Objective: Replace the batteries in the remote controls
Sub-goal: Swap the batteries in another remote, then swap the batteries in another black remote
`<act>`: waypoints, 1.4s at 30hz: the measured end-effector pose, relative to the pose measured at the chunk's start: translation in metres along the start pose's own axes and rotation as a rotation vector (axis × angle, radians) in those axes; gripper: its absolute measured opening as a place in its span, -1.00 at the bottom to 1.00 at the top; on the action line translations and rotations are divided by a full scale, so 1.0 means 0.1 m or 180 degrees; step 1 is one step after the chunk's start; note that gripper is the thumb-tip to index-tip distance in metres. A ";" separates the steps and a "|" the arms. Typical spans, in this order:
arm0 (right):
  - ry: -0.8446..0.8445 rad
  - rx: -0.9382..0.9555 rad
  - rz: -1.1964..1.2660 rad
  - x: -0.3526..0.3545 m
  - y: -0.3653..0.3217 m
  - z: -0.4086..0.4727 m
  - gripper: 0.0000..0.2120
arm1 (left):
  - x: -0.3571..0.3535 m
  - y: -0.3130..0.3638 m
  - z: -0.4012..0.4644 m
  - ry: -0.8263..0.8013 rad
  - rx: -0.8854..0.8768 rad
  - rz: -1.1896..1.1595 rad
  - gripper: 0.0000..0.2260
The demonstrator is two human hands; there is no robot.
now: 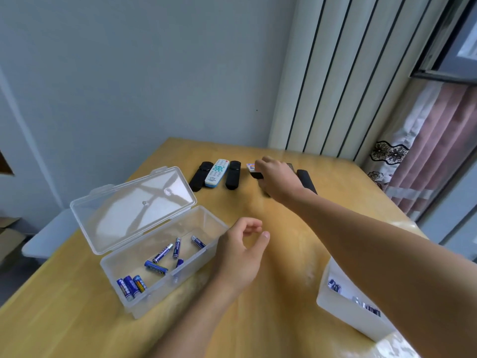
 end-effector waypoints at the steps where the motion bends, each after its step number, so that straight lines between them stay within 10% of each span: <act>1: -0.0036 0.0028 -0.0054 -0.07 0.01 0.00 -0.84 | -0.01 0.00 0.00 0.0039 0.0004 -0.0061 -0.89; 22: -0.1998 0.0331 0.0138 -0.69 -0.68 0.31 -0.46 | 0.03 -0.07 0.11 0.0397 0.0015 -0.0296 -0.86; 31: -0.1034 -0.0232 0.0296 -0.51 -0.67 0.33 -0.95 | -0.01 0.02 0.08 0.0315 -0.0100 -0.0060 -0.85; 34: -0.0407 -0.0247 0.0159 -0.17 -0.62 0.28 -0.77 | -0.01 0.00 0.09 0.0402 0.0047 -0.0167 -0.87; 38: 0.0252 -0.0503 0.1207 0.52 -0.21 0.03 -0.74 | 0.02 -0.07 0.08 0.0473 0.0236 -0.0365 -0.97; 42: -0.0407 -0.0815 0.3705 0.79 0.30 -0.68 -0.82 | -0.03 -0.07 0.06 0.0377 0.0632 -0.1206 -0.80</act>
Point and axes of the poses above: each hand's wrist, its own z-axis towards the middle knuckle, its own x-axis out of the back of the hand, y = z × x, the point moved 7 cm from there along z, towards the middle knuckle, and after that the axes turned 9 degrees about -z, right-handed, at the moved point
